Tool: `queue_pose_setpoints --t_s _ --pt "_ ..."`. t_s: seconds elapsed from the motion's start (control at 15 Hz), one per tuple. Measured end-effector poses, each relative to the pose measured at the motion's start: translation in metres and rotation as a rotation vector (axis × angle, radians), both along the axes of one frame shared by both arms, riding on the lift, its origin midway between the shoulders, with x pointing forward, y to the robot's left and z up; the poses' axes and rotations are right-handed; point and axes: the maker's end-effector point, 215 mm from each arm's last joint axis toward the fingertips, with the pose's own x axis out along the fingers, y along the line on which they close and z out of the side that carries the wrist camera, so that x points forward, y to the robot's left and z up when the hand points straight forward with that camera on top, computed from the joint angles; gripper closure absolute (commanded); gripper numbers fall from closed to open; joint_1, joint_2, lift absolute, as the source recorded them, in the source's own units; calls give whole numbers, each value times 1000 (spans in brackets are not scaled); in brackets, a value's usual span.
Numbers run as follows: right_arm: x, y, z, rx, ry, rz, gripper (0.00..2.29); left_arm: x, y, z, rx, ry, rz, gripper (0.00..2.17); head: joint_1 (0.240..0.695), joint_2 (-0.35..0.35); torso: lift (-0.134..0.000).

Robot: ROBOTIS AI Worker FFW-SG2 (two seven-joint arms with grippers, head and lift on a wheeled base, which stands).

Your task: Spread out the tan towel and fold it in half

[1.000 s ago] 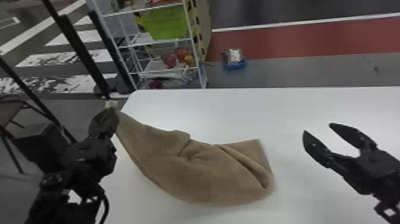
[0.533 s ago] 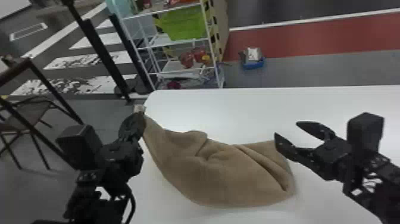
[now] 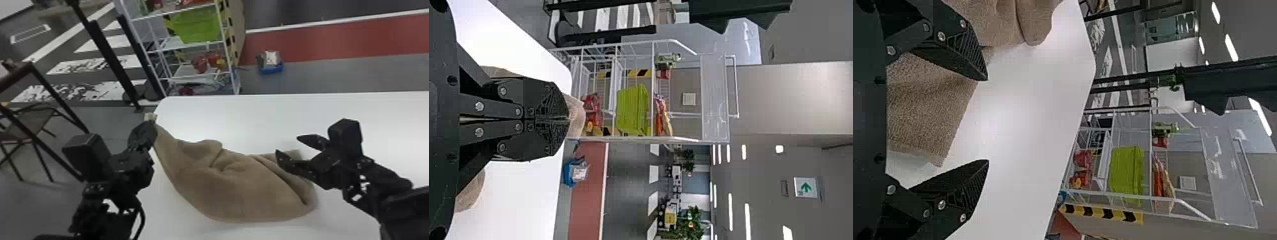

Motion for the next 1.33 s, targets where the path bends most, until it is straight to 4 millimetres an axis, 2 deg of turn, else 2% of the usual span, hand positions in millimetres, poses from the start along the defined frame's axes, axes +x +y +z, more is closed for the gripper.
queue_pose_setpoints --t_s 0.47,0.73,0.93,1.13,1.33 --pt "21 -10 -22 -85 45 -18 343 0 3 2 6 -2 1 1355 695 350 -123" --pt "19 -14 -35 -100 114 -3 350 0 2 3 11 -5 1 1355 695 350 -123" --pt "15 -16 -43 -108 169 12 650 0 0 5 11 -8 -2 1355 695 350 -123" --pt "13 -18 -49 -117 208 18 1322 1 2 7 13 -12 1 1355 695 350 -123" --pt "10 -18 -52 -116 226 26 1416 2 3 6 13 -7 3 1355 695 350 -123"
